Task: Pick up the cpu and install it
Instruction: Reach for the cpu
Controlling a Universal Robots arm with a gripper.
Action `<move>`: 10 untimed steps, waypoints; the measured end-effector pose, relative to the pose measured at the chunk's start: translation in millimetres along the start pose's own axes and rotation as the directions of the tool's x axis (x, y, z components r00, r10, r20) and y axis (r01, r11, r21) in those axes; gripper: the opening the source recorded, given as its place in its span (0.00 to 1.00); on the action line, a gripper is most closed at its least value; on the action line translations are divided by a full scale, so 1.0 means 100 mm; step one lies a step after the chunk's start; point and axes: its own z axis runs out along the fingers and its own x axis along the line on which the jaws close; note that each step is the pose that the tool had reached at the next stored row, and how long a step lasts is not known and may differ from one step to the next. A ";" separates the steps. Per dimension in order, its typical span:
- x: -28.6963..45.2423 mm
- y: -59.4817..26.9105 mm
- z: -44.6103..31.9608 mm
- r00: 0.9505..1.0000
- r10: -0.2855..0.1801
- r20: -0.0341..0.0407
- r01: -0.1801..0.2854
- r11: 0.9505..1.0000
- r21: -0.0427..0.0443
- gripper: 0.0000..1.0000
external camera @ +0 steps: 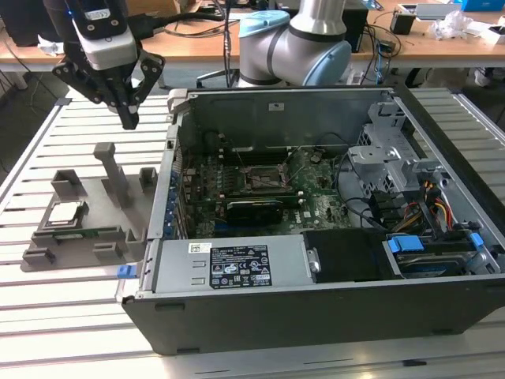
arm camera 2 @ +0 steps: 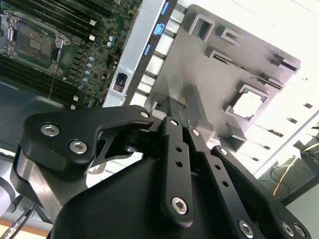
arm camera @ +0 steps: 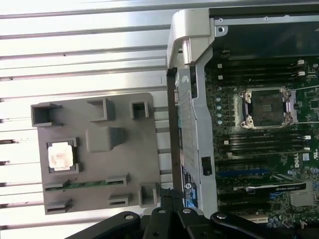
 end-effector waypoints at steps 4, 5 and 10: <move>0.063 -0.005 -0.001 1.000 0.000 0.000 0.000 1.000 0.000 0.11; 0.078 -0.006 -0.001 1.000 0.000 0.000 0.000 1.000 0.000 0.11; 0.209 -0.016 -0.004 1.000 0.000 0.000 0.000 1.000 0.000 0.11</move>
